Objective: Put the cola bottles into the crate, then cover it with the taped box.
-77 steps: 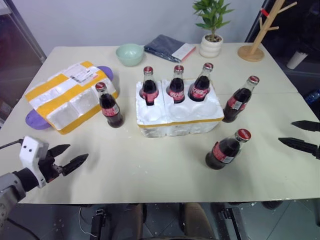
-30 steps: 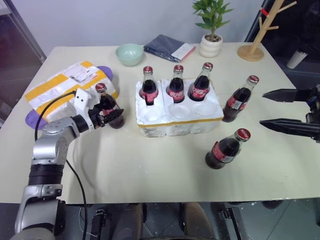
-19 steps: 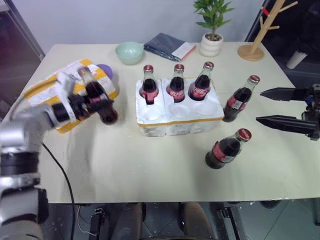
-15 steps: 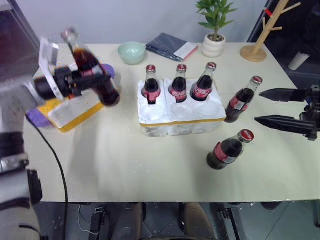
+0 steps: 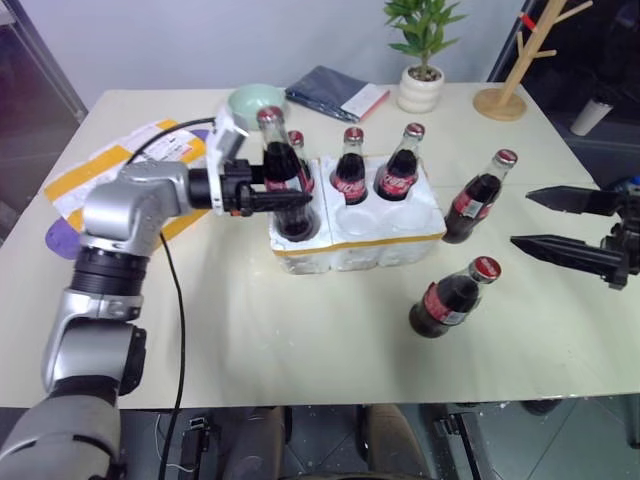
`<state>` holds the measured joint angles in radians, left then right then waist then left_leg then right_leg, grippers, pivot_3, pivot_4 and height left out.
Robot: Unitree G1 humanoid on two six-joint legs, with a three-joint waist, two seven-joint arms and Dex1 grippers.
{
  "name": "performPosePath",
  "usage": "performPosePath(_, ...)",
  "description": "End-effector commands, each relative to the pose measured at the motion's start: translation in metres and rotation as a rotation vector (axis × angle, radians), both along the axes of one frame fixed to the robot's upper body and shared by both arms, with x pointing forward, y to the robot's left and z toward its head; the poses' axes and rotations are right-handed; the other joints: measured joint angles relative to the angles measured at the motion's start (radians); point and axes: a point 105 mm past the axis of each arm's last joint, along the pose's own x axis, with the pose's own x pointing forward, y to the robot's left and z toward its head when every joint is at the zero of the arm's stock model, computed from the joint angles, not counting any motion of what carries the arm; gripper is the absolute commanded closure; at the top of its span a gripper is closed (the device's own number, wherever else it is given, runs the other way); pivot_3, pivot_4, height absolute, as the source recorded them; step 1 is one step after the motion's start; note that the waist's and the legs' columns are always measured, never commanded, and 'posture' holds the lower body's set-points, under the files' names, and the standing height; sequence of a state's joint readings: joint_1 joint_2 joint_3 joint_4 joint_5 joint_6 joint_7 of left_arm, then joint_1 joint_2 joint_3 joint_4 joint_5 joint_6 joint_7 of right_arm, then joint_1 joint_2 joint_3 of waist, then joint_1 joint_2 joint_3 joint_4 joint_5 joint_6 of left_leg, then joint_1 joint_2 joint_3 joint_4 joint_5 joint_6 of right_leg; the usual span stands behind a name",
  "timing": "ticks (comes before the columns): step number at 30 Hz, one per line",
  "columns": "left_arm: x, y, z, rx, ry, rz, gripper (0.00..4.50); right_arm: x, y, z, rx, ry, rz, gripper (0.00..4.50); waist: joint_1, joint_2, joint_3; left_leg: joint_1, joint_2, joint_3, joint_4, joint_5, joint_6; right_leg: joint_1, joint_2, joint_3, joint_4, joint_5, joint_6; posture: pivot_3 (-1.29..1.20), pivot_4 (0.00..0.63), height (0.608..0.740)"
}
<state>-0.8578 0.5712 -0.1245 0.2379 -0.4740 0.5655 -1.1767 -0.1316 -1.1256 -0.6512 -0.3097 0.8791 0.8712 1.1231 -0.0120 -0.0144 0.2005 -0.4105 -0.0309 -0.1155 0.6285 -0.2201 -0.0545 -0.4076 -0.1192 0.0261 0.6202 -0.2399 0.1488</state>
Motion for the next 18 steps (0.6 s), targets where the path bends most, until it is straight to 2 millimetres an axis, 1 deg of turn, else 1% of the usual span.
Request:
performPosePath(1, 0.001, -0.006, -0.005, 0.036, -0.105, 0.002, 1.71, -0.004, 0.001, 0.008, 0.009, -0.050, -0.007, 0.00, -0.001, 0.000, 0.000, 0.000, 0.000, 0.000, 0.000, 0.000, 0.000, 0.000, 0.000, 0.000, 0.000, 0.000, 0.000, 0.00, 0.150, 0.739)
performPosePath(5, 0.000, -0.012, -0.018, 0.043, -0.139, 0.018, 1.71, -0.002, 0.001, 0.003, 0.010, -0.047, -0.014, 0.00, -0.001, 0.000, 0.000, 0.000, 0.000, 0.000, 0.000, 0.000, 0.000, -0.001, 0.000, 0.000, 0.000, 0.000, 0.000, 0.00, 0.150, 0.739)
performPosePath(8, 0.002, -0.010, -0.023, 0.045, -0.136, 0.048, 1.71, 0.001, 0.000, 0.001, 0.016, -0.050, -0.030, 0.00, 0.001, 0.000, 0.000, 0.000, 0.000, 0.000, 0.000, 0.000, 0.000, 0.000, 0.000, 0.000, 0.000, 0.000, 0.000, 0.00, 0.150, 0.739)
performPosePath(9, 0.002, -0.008, -0.021, 0.040, -0.135, 0.052, 0.67, 0.002, 0.000, 0.001, 0.018, -0.055, -0.035, 0.00, 0.001, 0.000, 0.000, 0.000, 0.000, 0.000, 0.001, 0.000, 0.000, 0.000, 0.000, 0.000, 0.000, 0.000, 0.000, 0.00, 0.150, 0.739)
performPosePath(10, 0.002, -0.008, -0.020, 0.036, -0.134, 0.052, 0.36, 0.003, 0.000, 0.002, 0.019, -0.058, -0.038, 0.00, 0.001, 0.000, 0.000, 0.000, 0.000, 0.000, 0.001, 0.000, 0.000, 0.000, 0.000, 0.000, 0.000, 0.000, 0.000, 0.00, 0.150, 0.739)
performPosePath(11, 0.002, -0.005, -0.015, 0.028, -0.137, 0.058, 0.03, 0.003, -0.001, 0.003, 0.020, -0.064, -0.044, 0.00, 0.001, 0.000, 0.000, 0.000, 0.000, 0.000, 0.001, 0.000, 0.000, 0.001, 0.000, 0.000, 0.000, 0.000, 0.000, 0.00, 0.150, 0.739)
performPosePath(14, -0.001, 0.004, 0.005, -0.013, -0.133, 0.068, 0.03, 0.006, -0.009, 0.008, 0.016, -0.084, -0.079, 0.00, 0.000, 0.000, 0.000, 0.000, 0.000, 0.000, 0.001, 0.000, 0.000, 0.001, 0.000, 0.000, 0.001, 0.000, 0.000, 0.00, 0.150, 0.739)
performPosePath(16, -0.009, 0.012, 0.027, -0.068, -0.105, 0.053, 0.03, 0.004, -0.018, 0.010, 0.010, -0.091, -0.118, 0.00, -0.001, 0.000, 0.000, 0.000, 0.000, 0.000, 0.001, 0.000, 0.000, 0.000, 0.000, 0.000, 0.001, 0.000, 0.000, 0.00, 0.150, 0.739)
performPosePath(18, -0.021, 0.024, 0.051, -0.132, -0.061, 0.032, 0.03, -0.002, -0.029, 0.011, 0.006, -0.094, -0.163, 0.00, 0.000, 0.000, 0.000, 0.000, 0.000, 0.000, 0.001, 0.000, 0.000, 0.000, 0.000, 0.000, 0.001, 0.000, 0.000, 0.00, 0.150, 0.739)
